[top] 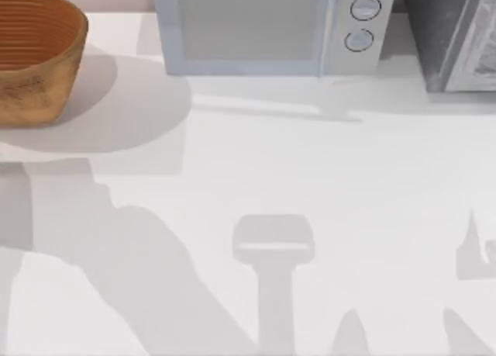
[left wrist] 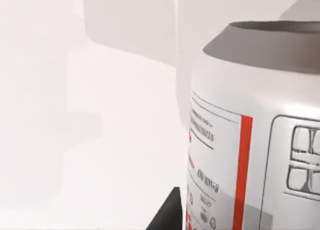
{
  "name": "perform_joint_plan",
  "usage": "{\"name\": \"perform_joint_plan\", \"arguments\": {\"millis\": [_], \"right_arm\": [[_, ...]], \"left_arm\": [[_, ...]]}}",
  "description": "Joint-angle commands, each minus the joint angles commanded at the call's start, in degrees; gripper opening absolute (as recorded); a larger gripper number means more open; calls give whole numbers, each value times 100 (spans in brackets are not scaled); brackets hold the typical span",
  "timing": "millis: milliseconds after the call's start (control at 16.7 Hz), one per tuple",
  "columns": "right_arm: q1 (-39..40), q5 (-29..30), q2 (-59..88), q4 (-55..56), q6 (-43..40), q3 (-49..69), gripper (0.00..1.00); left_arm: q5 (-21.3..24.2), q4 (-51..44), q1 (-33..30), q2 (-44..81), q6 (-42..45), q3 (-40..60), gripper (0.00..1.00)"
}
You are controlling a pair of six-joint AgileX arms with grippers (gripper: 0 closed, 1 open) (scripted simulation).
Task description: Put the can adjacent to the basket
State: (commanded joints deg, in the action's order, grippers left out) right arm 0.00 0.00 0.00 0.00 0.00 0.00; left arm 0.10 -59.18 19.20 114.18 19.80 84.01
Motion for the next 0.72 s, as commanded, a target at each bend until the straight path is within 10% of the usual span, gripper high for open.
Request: {"name": "perform_joint_plan", "arguments": {"millis": [360, 720], "right_arm": [[0, 0, 0, 0, 0, 0, 100], [0, 0, 0, 0, 0, 0, 100]], "left_arm": [[-2, -37, -256, 16, -164, 4, 0], [-2, -37, -256, 16, -164, 4, 45]]}}
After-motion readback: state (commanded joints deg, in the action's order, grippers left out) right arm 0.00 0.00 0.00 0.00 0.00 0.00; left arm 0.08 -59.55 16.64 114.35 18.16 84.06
